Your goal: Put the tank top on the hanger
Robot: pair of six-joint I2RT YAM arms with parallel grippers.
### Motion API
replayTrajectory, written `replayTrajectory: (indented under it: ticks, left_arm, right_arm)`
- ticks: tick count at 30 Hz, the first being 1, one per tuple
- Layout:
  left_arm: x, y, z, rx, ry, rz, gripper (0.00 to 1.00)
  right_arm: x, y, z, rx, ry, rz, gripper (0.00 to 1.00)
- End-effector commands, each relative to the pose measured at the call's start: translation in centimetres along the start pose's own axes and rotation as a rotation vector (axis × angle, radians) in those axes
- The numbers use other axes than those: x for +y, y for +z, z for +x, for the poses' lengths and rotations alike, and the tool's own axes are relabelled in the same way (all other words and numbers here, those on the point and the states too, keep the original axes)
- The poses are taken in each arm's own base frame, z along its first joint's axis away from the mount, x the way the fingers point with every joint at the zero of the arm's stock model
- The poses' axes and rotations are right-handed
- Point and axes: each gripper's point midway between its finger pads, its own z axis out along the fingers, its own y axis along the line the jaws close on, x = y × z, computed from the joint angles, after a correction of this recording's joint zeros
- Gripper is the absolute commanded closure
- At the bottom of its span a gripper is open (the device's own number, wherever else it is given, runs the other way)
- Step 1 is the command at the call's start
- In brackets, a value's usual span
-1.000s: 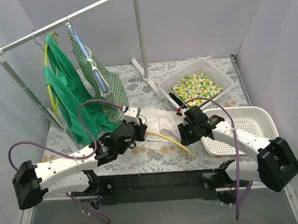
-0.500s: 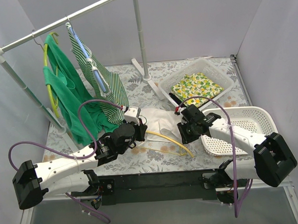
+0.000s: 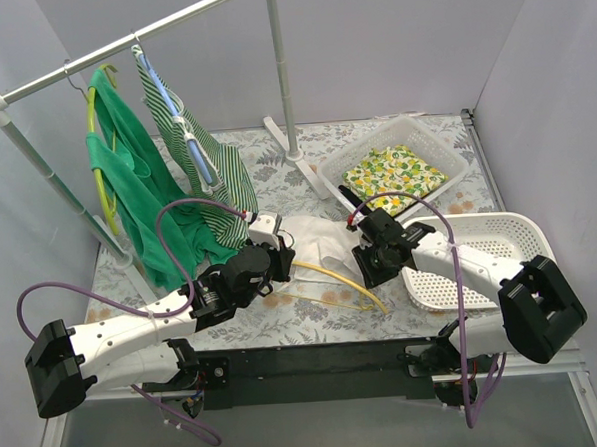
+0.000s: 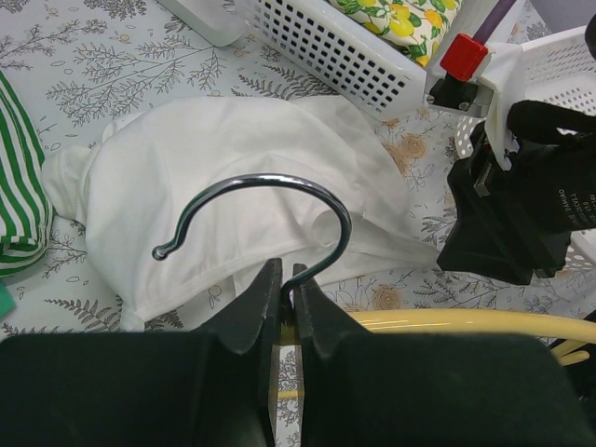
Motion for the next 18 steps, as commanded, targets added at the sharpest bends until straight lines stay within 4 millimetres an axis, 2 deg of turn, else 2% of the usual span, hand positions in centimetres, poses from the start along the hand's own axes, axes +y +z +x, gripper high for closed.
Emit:
replayTrajectory:
  ticks: [1,2,4,5,8,16,18]
  left_arm:
    - [-0.2,-0.1,-1.3,-0.047,-0.031,-0.001,1.0]
    - [-0.2,-0.2,-1.3,-0.049,-0.03,-0.001,1.0]
    - [-0.2,-0.2,-1.4,-0.05,-0.031,-0.002,1.0]
    - [-0.2,-0.2,-1.3,-0.05,-0.029,-0.002,1.0]
    - [-0.2,-0.2,-1.4,-0.053,-0.033,0.0,1.0]
    - [0.5,-0.1,-1.1,-0.056,-0.038,-0.036,1.0]
    - [0.5,0.1,-2.1,-0.094,-0.058,-0.051,1.0]
  right_arm:
    - [0.3,-0.7,-1.0,-0.031,-0.01,-0.001,0.68]
    - [1.0,-0.9,-1.1,-0.036,-0.011,-0.039,0.75]
    - [1.2,-1.2,-1.3,-0.044,-0.015,-0.051,0.81]
    - [1.2,-1.5,-1.6,-0.055,-0.015,-0.052,0.9]
    - [1.3,-2.2,-2.1,-0.075,-0.015,-0.051,0.97]
    - [1.7,-5.1,-4.5,-0.185,0.013,-0.05,0.98]
    - [1.2,-5.8,-4.9,-0.211,0.027,-0.022,0.98]
